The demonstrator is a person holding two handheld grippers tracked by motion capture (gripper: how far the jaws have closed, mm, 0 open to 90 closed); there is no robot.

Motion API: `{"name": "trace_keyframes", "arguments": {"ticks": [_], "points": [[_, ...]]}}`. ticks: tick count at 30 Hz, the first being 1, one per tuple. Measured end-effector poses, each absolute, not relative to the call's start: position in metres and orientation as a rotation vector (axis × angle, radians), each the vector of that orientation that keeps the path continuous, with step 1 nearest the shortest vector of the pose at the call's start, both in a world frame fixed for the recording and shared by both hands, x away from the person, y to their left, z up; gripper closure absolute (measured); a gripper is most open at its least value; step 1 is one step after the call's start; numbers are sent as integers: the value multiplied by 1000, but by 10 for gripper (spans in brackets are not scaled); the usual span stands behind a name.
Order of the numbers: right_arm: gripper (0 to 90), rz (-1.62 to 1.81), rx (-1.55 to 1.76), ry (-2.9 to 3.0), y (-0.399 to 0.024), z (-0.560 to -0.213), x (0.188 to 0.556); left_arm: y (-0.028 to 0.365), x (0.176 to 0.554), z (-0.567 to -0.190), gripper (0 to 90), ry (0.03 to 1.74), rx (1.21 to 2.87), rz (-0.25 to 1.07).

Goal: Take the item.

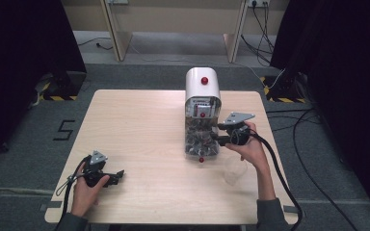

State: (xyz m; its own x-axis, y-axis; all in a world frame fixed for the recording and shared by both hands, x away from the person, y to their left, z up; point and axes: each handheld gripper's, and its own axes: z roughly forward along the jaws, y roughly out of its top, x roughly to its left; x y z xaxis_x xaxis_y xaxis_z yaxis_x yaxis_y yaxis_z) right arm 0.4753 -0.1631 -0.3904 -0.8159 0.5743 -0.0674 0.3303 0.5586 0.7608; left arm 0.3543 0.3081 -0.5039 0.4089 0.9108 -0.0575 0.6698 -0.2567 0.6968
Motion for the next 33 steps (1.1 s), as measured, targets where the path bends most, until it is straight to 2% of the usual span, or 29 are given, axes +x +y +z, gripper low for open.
{"name": "trace_keyframes", "arguments": {"ticks": [30, 33], "points": [[572, 986, 627, 2599, -125, -416, 492, 308, 354, -504, 0, 1339, 2017, 477], [610, 961, 621, 2613, -124, -418, 492, 308, 354, -504, 0, 1339, 2017, 477]]}}
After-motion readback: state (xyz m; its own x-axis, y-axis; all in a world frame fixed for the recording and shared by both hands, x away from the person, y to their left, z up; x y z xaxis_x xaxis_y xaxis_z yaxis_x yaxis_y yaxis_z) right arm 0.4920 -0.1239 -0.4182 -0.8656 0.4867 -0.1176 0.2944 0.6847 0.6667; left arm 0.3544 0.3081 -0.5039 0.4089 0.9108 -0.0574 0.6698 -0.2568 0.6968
